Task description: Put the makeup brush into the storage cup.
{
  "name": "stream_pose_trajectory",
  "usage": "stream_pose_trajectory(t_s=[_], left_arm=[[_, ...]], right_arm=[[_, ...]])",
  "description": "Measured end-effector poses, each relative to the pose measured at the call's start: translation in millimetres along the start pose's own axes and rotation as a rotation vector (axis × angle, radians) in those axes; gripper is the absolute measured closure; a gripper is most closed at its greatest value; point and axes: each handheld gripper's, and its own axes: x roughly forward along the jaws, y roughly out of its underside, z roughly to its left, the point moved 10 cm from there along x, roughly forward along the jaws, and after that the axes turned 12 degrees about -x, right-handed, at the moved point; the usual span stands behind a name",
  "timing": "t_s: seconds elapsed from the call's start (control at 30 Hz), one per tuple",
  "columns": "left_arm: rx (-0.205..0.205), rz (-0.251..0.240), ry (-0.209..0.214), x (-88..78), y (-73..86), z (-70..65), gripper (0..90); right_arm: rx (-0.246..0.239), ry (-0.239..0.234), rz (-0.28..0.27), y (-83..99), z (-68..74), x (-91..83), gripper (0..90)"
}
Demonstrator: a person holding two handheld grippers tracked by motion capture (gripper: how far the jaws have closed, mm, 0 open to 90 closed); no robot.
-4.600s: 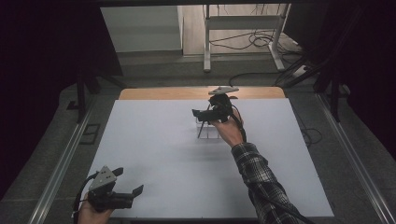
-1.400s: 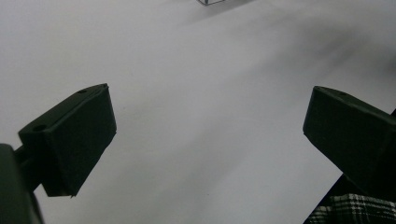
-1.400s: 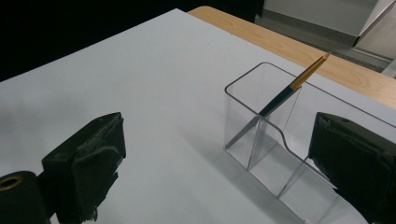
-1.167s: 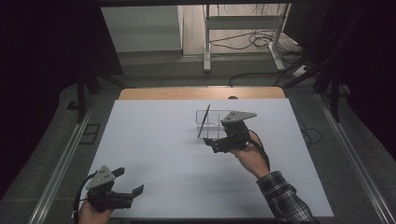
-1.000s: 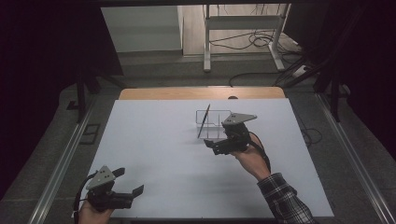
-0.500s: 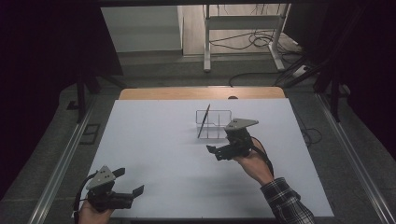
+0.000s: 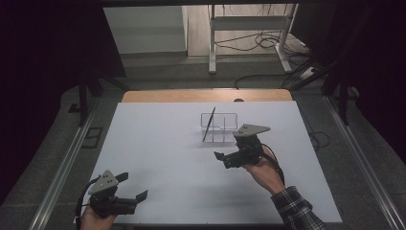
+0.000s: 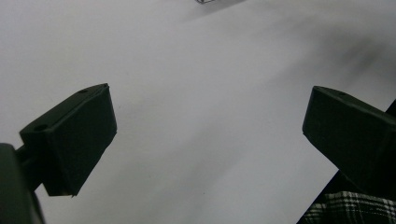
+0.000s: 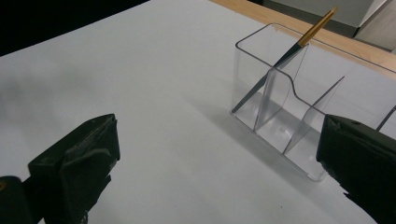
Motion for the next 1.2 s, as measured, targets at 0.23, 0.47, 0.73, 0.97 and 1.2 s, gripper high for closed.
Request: stream_pose_trajectory(t_s=[0.23, 0.47, 0.73, 0.97, 1.2], left_arm=[[0.002, 0.003, 0.002, 0.1, 0.2, -0.4, 3.5], [0.003, 0.005, 0.003, 0.3, 0.4, -0.8, 3.5], [0.004, 0.007, 0.004, 0.6, 0.7, -0.9, 3.5], [0.006, 0.010, 0.006, 0.9, 1.1, -1.3, 3.5], [0.006, 0.012, 0.007, 1.0, 1.2, -1.5, 3.5]], right_arm=[[-0.015, 0.008, 0.012, 5.3, 3.5, -2.6, 0.0], [-0.018, 0.009, 0.027, 12.8, 6.0, -6.0, 0.0], [-0.010, 0.007, 0.041, 20.8, 9.1, -9.7, 0.0], [-0.013, -0.001, 0.052, 26.0, 14.2, -12.4, 0.0], [-0.014, 0.003, 0.050, 28.2, 15.8, -17.3, 0.0]])
